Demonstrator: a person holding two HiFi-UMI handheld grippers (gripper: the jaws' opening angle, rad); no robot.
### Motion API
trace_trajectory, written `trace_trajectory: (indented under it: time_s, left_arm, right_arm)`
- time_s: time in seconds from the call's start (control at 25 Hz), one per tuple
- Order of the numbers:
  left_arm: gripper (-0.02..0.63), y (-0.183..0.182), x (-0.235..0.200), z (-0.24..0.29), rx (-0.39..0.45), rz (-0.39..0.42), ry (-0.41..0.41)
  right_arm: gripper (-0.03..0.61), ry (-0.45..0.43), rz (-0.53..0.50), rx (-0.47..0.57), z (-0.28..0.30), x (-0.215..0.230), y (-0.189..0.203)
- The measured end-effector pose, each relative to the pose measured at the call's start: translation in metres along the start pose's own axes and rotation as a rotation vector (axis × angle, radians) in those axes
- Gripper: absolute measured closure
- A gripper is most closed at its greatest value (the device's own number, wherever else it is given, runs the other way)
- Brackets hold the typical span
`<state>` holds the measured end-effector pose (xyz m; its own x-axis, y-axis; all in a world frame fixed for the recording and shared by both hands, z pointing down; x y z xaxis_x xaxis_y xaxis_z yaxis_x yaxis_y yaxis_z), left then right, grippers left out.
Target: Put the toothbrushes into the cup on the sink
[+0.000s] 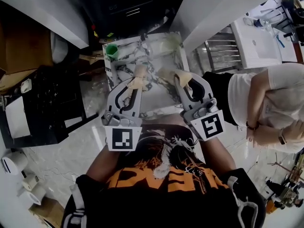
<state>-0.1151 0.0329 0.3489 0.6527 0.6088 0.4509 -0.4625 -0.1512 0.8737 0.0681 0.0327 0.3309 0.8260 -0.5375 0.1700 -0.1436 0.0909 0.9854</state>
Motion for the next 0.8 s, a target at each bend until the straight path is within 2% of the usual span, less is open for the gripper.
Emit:
trace_trajectory:
  time_s: [0.2,0.36,0.68,0.8]
  left_arm:
    - [0.545,-0.009,-0.005,0.025,0.013,0.012,-0.004]
    - [0.545,-0.015,0.001,0.05,0.021,-0.012,0.003]
    - [0.545,-0.017,0.018,0.118,0.056,-0.005,0.031]
    - [0.545,-0.01,0.021,0.141,0.041,-0.006,0.031]
  right_arm:
    - [0.502,-0.029,-0.006,0.005,0.016,0.022,-0.004]
    - [0.502,-0.043,-0.01,0.009,0.024,0.043,-0.01]
    - [0.502,-0.008,-0.022,0.003,0.039,0.114,-0.005]
    - [0.502,0.005,-0.024,0.001,0.048,0.139,0.001]
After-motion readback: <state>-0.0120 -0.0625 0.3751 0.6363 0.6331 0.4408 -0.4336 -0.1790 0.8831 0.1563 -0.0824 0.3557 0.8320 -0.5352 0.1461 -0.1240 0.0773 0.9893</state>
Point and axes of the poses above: the fingertips, and each gripper's own axes: z forward along the fingers, x to its right, y out of its underside, the point moved 7 cm from there along -z, backward along the fingers, and after that the axes turned 12 degrees about z, right-handed, at the moved point
